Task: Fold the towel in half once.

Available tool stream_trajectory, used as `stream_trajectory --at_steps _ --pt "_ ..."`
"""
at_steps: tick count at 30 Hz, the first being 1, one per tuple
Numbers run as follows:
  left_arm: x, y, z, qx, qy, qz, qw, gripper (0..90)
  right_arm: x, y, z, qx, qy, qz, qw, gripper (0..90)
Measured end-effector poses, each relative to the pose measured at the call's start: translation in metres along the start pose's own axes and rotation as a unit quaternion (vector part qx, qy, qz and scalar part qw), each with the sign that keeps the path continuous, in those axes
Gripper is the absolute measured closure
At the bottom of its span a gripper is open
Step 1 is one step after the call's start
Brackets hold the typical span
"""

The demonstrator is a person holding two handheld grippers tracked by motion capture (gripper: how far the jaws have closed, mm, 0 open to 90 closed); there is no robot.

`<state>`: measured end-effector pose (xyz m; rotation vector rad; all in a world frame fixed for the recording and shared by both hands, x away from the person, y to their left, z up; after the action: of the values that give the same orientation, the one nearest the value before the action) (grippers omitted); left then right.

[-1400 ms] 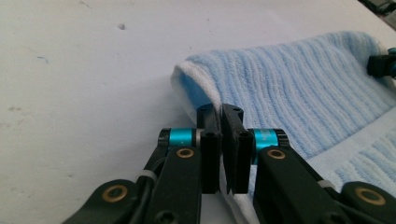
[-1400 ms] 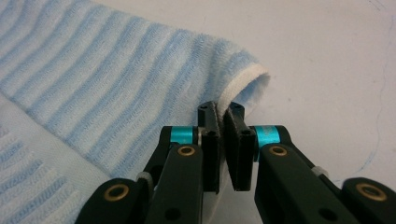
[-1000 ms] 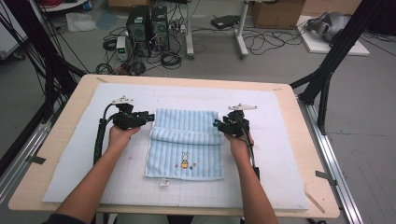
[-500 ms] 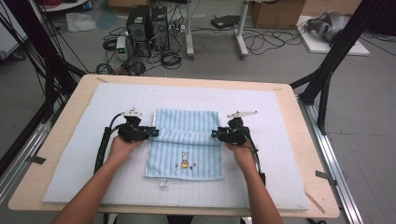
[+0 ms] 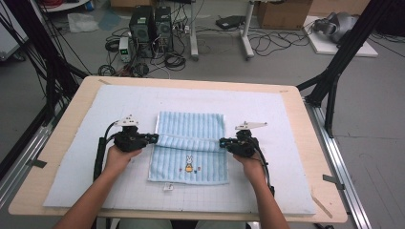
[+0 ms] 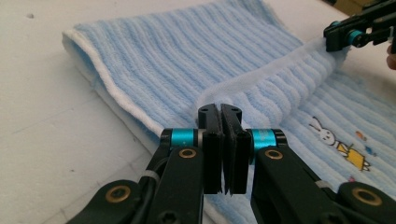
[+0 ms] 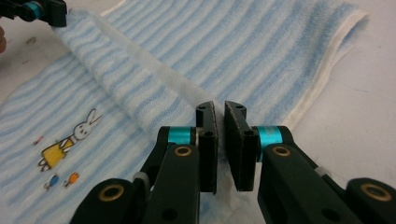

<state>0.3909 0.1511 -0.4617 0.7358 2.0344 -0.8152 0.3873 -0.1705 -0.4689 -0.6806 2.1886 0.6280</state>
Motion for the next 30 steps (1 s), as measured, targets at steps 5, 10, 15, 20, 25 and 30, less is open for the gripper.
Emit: stream_trajectory --at_steps 5,10,15,20,25,30 --pt "0.008 -0.005 -0.008 0.009 -0.012 -0.004 0.9999 86.9 0.001 0.011 -0.009 -0.001 -0.009 -0.013 0.9999 83.4" --pt "0.017 -0.013 -0.016 0.013 -0.016 0.002 0.9998 86.9 0.01 0.022 -0.02 -0.005 -0.018 -0.026 0.9995 83.4" --pt "0.024 -0.024 -0.025 0.014 -0.029 0.01 0.9994 86.6 0.019 0.032 -0.029 -0.009 -0.023 -0.027 0.9993 83.4" --pt "0.03 -0.036 -0.035 0.016 -0.037 0.02 0.999 86.2 0.028 0.042 -0.038 -0.006 -0.025 -0.034 0.9991 83.4" --pt "0.039 -0.045 -0.041 0.016 -0.033 0.02 0.9991 86.4 0.036 0.05 -0.045 -0.007 -0.025 -0.034 0.9991 83.3" --pt "0.046 -0.052 -0.047 0.017 -0.031 0.025 0.9991 87.0 0.042 0.06 -0.051 -0.009 -0.026 -0.04 0.9988 83.4"
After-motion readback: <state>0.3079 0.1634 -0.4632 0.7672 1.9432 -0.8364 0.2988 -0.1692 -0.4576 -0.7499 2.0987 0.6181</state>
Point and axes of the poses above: each handheld gripper's, and its own axes: z roughly forward along the jaws, x roughly out of its underside, y roughly to its left, the point moved 6 cm from there along z, roughly forward along the jaws, and after that the axes turned 2 degrees about x, right-handed, at the moved point
